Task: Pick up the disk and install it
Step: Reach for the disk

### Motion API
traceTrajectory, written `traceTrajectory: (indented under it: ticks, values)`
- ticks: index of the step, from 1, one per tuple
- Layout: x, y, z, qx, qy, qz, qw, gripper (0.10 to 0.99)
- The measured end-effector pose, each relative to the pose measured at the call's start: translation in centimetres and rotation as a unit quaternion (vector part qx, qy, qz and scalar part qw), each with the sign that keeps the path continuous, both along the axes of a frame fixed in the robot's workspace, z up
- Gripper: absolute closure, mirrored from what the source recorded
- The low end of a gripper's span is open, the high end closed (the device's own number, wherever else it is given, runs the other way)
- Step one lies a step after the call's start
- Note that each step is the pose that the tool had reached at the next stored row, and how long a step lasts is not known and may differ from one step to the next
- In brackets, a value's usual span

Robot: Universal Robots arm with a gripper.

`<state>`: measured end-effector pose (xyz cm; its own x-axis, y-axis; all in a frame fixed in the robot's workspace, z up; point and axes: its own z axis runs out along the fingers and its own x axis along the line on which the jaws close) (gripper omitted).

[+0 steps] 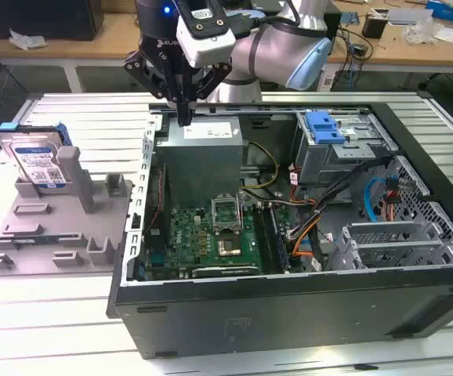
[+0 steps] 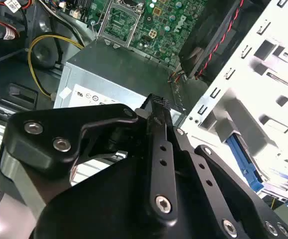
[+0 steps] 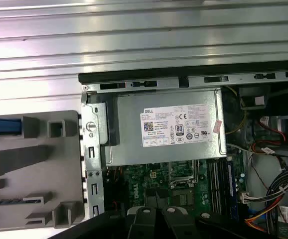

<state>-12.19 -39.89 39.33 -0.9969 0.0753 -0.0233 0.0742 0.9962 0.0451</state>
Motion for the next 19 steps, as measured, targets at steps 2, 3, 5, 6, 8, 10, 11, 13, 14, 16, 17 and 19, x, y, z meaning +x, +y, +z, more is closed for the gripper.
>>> traceTrajectory:
  ticks: [2, 3, 5, 6, 8, 10, 11, 13, 14, 16, 17, 19]
  values:
    - [0.00, 0.00, 0.00, 0.0000, 0.0000, 0.000, 1.0000, 0.980]
    - [0.00, 0.00, 0.00, 0.0000, 0.0000, 0.000, 1.0000, 0.980]
    - [0.00, 0.00, 0.00, 0.0000, 0.0000, 0.000, 1.0000, 0.980]
    - [0.00, 0.00, 0.00, 0.0000, 0.0000, 0.000, 1.0000, 0.980]
    - [0.00, 0.00, 0.00, 0.0000, 0.0000, 0.000, 1.0000, 0.980]
    - [0.00, 0.00, 0.00, 0.0000, 0.0000, 0.000, 1.0000, 0.980]
    - [0.00, 0.00, 0.00, 0.0000, 0.0000, 0.000, 1.0000, 0.980]
    - [0.00, 0.00, 0.00, 0.0000, 0.0000, 0.000, 1.0000, 0.980]
    - [-0.06, 0.01, -0.01, 0.0000, 0.0000, 0.000, 1.0000, 0.980]
    - [-0.42, 0.07, -0.03, 0.0001, -0.0001, 0.000, 1.0000, 0.980]
    - [-0.82, 0.13, -0.04, -0.0001, 0.0000, 0.000, 1.0000, 0.980]
    - [-1.46, 0.20, -0.09, 0.0000, 0.0000, 0.000, 1.0000, 0.980]
